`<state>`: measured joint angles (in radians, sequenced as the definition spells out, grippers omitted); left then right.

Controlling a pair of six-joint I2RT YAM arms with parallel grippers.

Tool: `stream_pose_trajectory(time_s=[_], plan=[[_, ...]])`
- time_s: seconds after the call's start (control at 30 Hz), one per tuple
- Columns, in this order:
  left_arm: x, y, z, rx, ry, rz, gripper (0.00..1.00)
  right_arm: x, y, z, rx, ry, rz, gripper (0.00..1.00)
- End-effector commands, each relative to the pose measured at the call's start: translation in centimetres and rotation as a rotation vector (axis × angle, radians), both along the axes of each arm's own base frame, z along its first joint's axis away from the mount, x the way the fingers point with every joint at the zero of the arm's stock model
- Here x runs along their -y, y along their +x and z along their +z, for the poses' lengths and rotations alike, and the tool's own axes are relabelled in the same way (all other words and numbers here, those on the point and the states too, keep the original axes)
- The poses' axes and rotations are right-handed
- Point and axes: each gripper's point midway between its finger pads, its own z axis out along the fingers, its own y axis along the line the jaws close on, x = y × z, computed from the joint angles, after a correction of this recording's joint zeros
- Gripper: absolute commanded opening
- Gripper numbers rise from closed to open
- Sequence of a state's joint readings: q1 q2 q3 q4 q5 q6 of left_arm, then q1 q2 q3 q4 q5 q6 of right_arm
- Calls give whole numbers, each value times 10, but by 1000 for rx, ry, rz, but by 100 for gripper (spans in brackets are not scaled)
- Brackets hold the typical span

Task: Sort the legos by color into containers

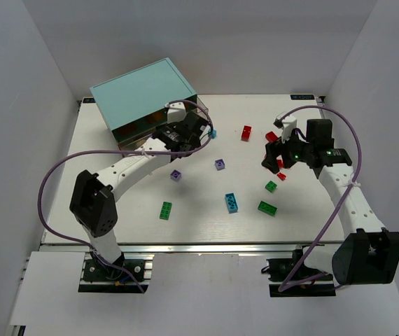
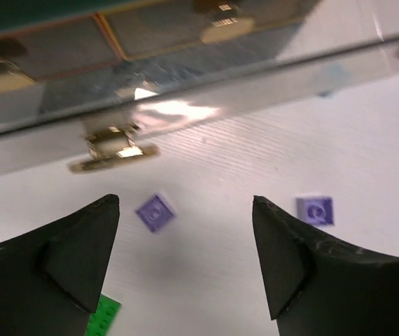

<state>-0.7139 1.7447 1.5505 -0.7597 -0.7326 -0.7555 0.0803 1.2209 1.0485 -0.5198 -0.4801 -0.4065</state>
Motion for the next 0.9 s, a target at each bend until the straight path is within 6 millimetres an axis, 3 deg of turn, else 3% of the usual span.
stream_pose_trajectory(time_s=[0.0,0.07,0.1,0.13,0.23,0.27,0.33,0.37,0.43,0.47,0.5,0.53,0.57,0.6,0.73,0.87], plan=[[19,-13,27,23,-107,-80,87,7,15,-6,-14,-21,-64,86],[18,-16,39,54,-121,-114,88,18,27,-19,-67,-49,-151,82],[28,-19,32,26,-147,-161,88,22,32,-23,-84,-61,-182,76],[27,-31,40,36,-178,-213,88,30,34,-30,-112,-91,-220,72],[32,-42,53,88,-261,-277,86,36,46,-45,-165,-107,-270,59],[29,-52,61,115,-302,-303,83,39,51,-55,-196,-117,-293,58],[26,-64,67,137,-347,-324,78,40,64,-49,-204,-99,-343,56],[19,-74,72,162,-379,-330,71,42,68,-59,-241,-104,-374,56],[13,-85,74,174,-422,-324,66,49,86,-52,-273,-68,-511,56],[6,-94,82,195,-451,-322,66,49,85,-65,-346,-74,-543,57],[1,-101,70,174,-450,-318,66,47,89,-66,-388,-34,-597,58],[-2,-106,67,168,-467,-306,68,43,97,-60,-390,-6,-603,58],[-8,-115,68,168,-483,-300,70,41,100,-67,-415,6,-613,61],[-13,-121,52,136,-475,-291,77,38,102,-68,-423,20,-618,62],[-31,-143,22,55,-475,-230,85,30,113,-76,-470,59,-652,68],[-43,-157,5,23,-494,-186,86,37,119,-94,-502,32,-720,69]])
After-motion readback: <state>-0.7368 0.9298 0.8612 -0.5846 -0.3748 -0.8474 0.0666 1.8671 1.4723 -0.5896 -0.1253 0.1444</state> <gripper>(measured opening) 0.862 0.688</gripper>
